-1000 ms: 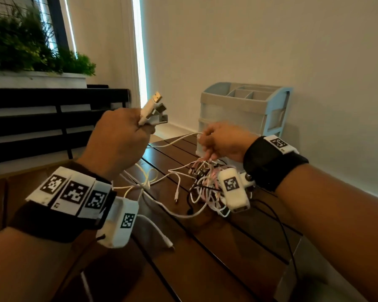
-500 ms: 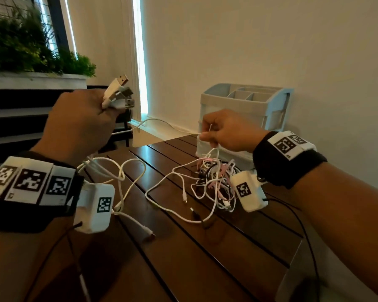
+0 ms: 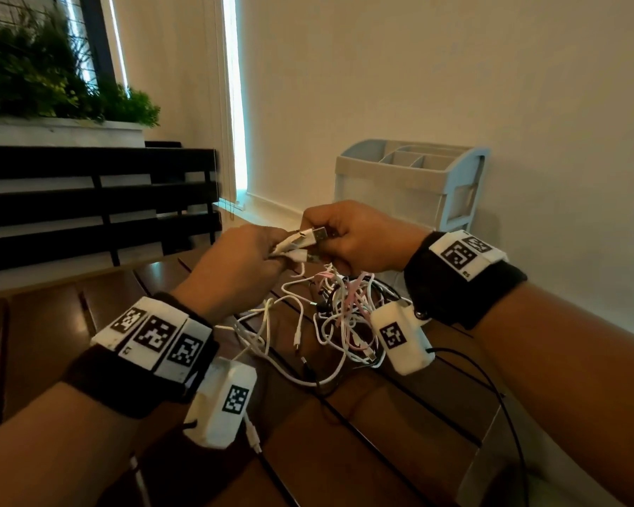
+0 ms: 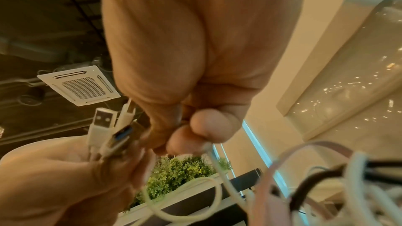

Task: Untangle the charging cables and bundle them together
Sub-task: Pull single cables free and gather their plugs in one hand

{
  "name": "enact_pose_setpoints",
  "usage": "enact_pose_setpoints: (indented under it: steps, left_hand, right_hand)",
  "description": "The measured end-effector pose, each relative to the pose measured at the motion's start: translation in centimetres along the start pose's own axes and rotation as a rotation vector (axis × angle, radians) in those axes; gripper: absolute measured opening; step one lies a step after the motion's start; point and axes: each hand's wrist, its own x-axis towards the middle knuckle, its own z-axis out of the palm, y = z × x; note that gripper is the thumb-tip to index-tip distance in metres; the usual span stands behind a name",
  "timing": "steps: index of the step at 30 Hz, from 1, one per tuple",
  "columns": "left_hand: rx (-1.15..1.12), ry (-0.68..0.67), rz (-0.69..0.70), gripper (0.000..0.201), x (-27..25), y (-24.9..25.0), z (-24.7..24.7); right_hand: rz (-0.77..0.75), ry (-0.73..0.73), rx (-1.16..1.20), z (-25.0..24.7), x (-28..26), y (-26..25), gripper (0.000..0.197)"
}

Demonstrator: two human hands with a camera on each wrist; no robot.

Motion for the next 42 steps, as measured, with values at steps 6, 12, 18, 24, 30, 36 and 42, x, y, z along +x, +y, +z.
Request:
enact_pose_setpoints:
  steps: [6, 12, 18, 24, 30, 36, 42]
  left_hand:
    - [0.343, 0.139, -0.015, 0.016, 0.2, -1.6, -4.9]
    - [0.449, 0.279, 0.0, 0.016, 0.4, -2.8, -7.2]
    - [0.477, 0.322, -0.074, 0.013, 0.3, -4.1, -7.6]
    - [0.471, 0.304, -0.092, 0.017, 0.6, -4.1, -7.0]
    - [0.469, 0.322, -0.211, 0.012, 0.4, -4.3, -6.9]
    - [0.437, 0.29, -0.246, 0.007, 0.6, -3.5, -6.2]
    - [0.407, 0.298, -0.212, 0.01, 0.4, -2.9, -6.5]
  right_hand:
    - [0.253, -0.142, -0.253, -0.1, 0.1, 3.3, 0.017]
    - [0.272, 0.213, -0.461, -1.3, 0.3, 4.6, 0.007]
    - [0.378, 0.393, -0.454, -2.3, 0.2, 5.6, 0.009]
    - [0.461, 0.307, -0.481, -3.1, -0.3, 5.5, 0.016]
    - [0.441, 0.167, 0.046, -1.4, -1.3, 5.1, 0.015]
    - [0.369, 0.27, 0.159, -1.5, -0.7, 3.3, 0.016]
    - [0.019, -0.132, -0.294, 2.6, -0.8, -2.4, 0.014]
